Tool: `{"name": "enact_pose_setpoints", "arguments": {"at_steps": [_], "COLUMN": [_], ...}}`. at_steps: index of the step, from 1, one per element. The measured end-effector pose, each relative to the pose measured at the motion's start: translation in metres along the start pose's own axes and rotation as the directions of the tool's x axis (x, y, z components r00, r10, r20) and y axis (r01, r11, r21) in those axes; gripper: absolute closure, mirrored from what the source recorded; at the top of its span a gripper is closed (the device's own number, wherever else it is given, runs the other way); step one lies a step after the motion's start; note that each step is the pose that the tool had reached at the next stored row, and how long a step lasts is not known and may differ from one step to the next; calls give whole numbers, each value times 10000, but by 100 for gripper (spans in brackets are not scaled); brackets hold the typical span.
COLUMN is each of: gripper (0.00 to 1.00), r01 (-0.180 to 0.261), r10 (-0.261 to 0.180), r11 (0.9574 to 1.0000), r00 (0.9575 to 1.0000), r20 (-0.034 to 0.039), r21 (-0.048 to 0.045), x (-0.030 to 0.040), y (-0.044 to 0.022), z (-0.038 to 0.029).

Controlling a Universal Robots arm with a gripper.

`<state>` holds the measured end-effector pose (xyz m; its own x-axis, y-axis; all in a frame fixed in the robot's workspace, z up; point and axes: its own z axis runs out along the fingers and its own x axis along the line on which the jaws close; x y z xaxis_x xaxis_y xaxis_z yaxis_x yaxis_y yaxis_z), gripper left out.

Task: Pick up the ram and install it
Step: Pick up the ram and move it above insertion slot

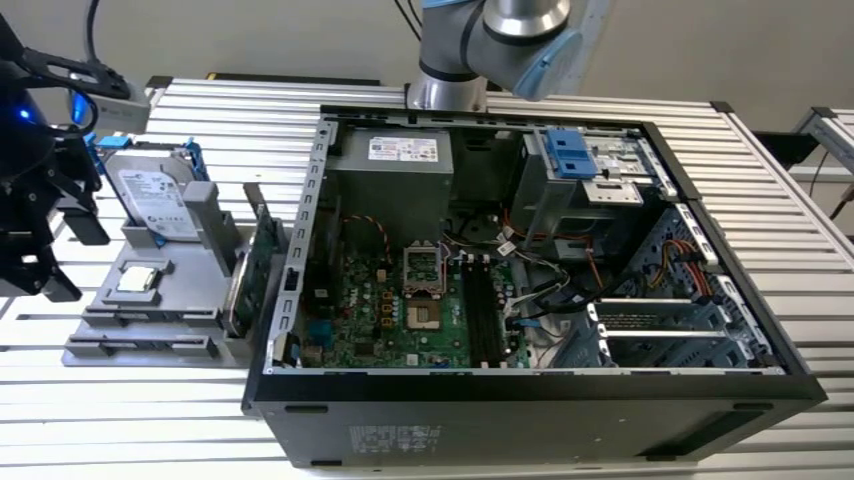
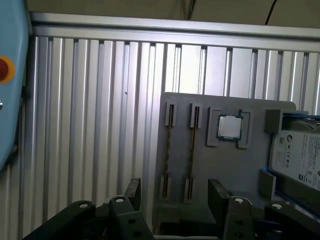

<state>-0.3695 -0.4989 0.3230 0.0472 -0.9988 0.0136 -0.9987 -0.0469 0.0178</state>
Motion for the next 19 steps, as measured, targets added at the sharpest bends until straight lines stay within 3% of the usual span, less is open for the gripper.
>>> {"name": "enact_pose_setpoints", "arguments": {"at_steps": [13,19], "gripper": [0,0], "r01": [8,8], "r10": [-8,-8], "r11": [10000,10000], "r00": [10000,10000], "r20": [2,2], "r21": [1,0], "x": [-2,-2], "y": [-2,-2], "z": [120,136]}}
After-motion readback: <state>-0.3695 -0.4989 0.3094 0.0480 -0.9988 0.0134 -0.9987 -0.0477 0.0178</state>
